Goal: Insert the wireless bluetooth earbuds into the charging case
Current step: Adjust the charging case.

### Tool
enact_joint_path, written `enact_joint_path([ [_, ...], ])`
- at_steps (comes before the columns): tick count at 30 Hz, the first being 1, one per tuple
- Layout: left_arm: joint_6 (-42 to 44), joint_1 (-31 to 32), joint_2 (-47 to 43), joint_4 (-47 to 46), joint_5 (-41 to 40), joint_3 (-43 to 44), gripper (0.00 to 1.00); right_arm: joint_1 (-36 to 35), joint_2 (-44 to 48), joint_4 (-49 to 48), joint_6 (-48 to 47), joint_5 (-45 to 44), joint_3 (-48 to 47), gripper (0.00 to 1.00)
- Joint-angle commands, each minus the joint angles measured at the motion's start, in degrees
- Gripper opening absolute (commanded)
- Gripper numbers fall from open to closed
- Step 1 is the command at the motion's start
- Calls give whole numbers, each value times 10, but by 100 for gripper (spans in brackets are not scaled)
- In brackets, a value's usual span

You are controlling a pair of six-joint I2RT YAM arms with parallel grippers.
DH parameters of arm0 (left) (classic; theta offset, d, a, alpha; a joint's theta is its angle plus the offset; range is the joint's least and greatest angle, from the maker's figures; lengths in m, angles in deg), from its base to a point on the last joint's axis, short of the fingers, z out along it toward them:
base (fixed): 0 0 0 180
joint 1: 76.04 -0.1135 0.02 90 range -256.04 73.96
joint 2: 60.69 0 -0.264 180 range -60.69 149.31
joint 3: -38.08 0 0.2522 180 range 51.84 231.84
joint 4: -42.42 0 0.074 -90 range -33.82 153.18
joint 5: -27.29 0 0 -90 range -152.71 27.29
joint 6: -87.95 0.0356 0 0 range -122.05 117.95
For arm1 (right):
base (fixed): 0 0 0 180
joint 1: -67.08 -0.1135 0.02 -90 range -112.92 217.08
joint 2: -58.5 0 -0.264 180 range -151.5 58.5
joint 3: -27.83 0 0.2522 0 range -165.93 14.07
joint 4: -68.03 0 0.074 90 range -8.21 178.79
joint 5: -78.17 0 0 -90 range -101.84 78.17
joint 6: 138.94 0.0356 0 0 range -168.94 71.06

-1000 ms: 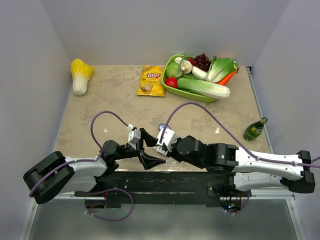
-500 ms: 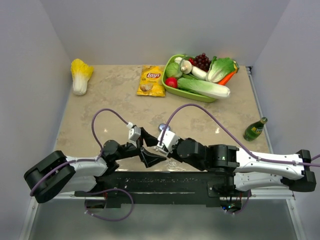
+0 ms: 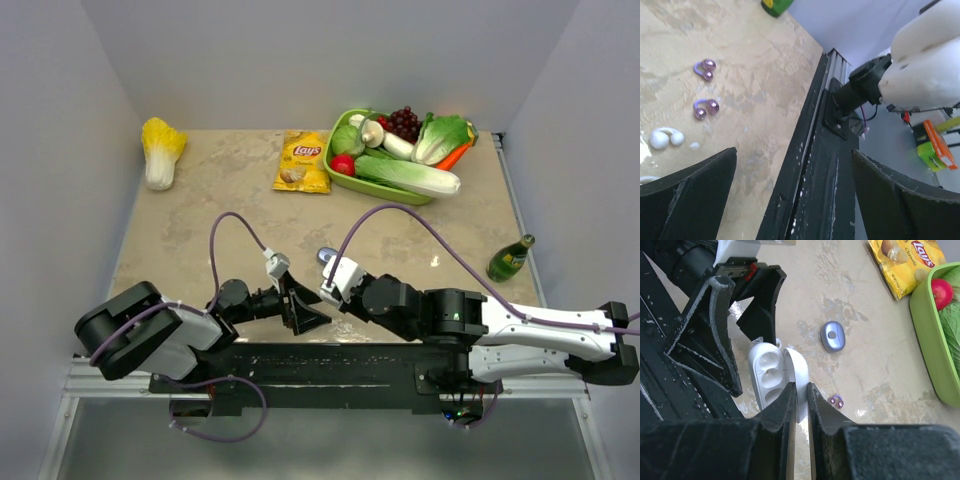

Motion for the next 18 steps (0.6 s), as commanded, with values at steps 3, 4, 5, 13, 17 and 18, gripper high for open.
enact_joint_path([
  [3,26,-2,9,-218,84,-1,87,-1,5,-10,3,2,-27,0],
  [4,33,-3,2,-212,93,2,85,-1,3,-8,3,4,-28,0],
  [5,51,-3,-6,-182,93,6,84,-1,1,-8,4,8,-29,0],
  [13,263,35,-173,85,-6,56,88,0,-20,-3,13,63,-39,0],
  [17,287,41,-178,97,-4,60,84,0,-33,-3,10,71,-45,0],
  [18,288,41,-172,94,1,60,84,0,-35,-2,8,72,-46,0],
])
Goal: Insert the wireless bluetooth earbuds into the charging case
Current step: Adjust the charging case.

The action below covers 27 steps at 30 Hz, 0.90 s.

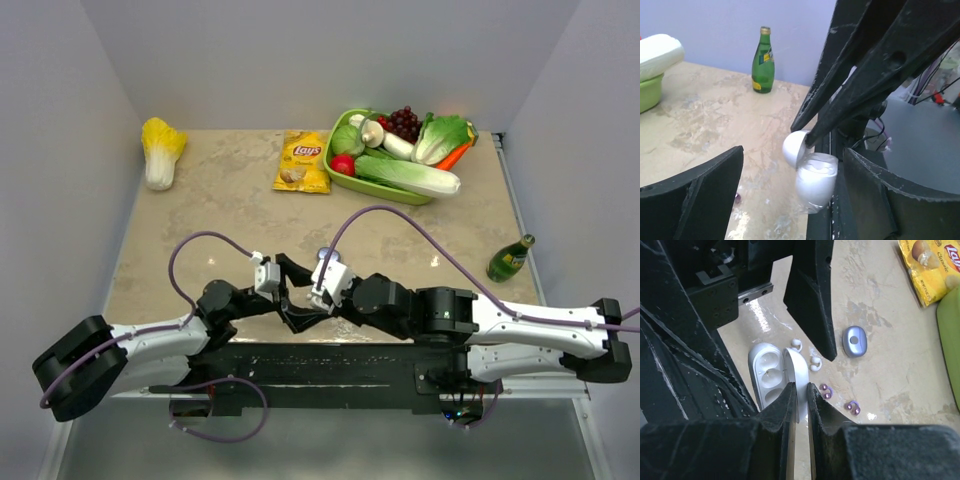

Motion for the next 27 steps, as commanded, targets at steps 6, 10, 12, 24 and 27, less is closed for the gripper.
enact_joint_path([
  [6,89,13,9,56,-15,20,81,-1,-17,3,-3,25,-37,0],
  [10,102,24,14,83,-18,31,78,0,-20,7,-5,29,-40,0],
  [12,104,24,15,89,-16,33,76,-1,-22,9,-5,29,-42,0],
  [24,110,28,15,103,-2,42,59,-1,-24,14,-6,30,-39,0],
  [27,109,30,13,107,-4,44,63,0,-28,17,-6,32,-40,0],
])
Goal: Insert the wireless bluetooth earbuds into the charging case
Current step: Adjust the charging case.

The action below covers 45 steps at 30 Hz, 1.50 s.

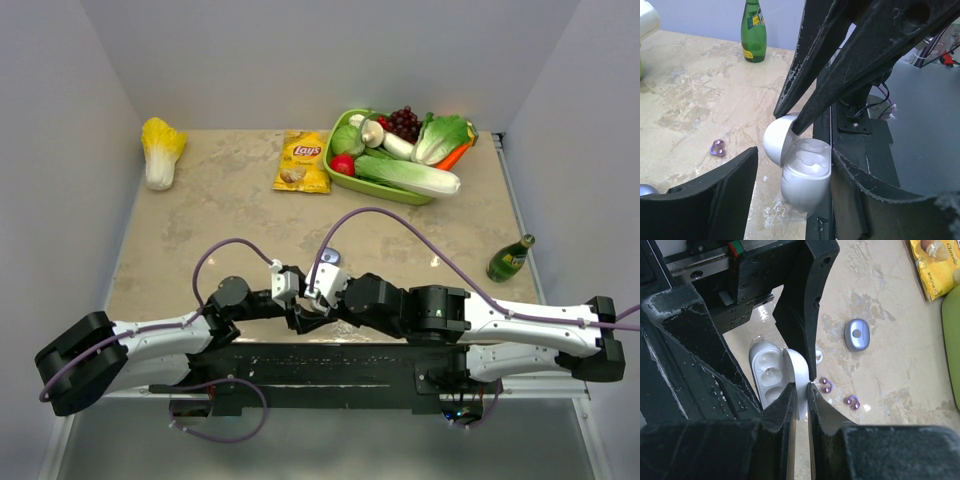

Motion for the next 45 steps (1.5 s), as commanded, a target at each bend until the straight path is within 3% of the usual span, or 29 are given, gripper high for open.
enact_joint_path([
  [1,19,1,2,3,-8,25,65,-3,-1,-5,0,18,-27,0],
  [14,30,15,1,53,-24,43,68,-2,-7,11,-5,-4,-33,0],
  [37,7,16,-21,18,-11,19,64,-3,-2,14,-5,-19,-25,0],
  [45,4,16,-13,17,0,20,50,-2,-2,14,-4,-22,-25,0],
])
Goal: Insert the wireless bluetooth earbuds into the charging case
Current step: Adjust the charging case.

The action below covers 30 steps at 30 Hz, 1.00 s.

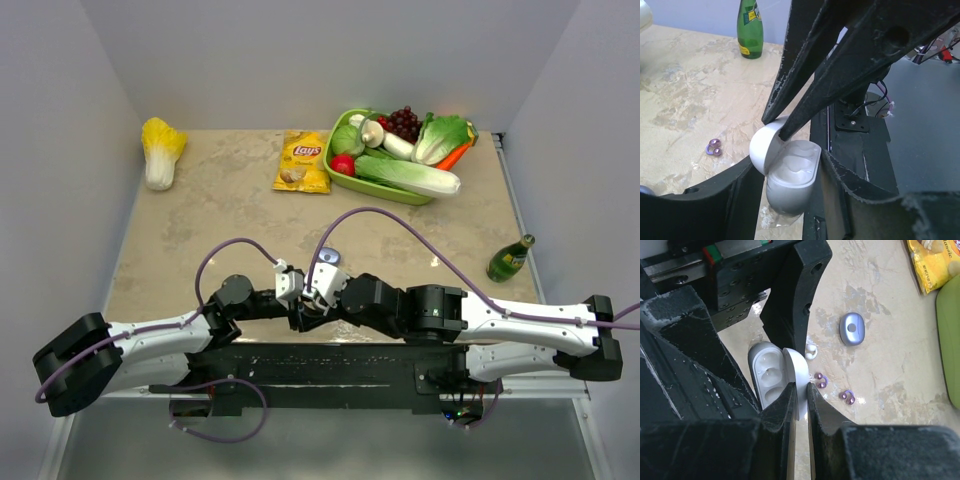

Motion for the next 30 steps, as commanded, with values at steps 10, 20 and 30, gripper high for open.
enact_joint_path([
  [10,-6,3,6,-33,13,1,19,-3,10,-1,-3,-7,-17,0],
  [20,-11,3,11,-42,11,-3,0,-2,12,-2,-1,-12,-16,0],
  [30,-29,2,-13,-80,-7,-26,0,2,32,-24,17,-31,-9,30],
])
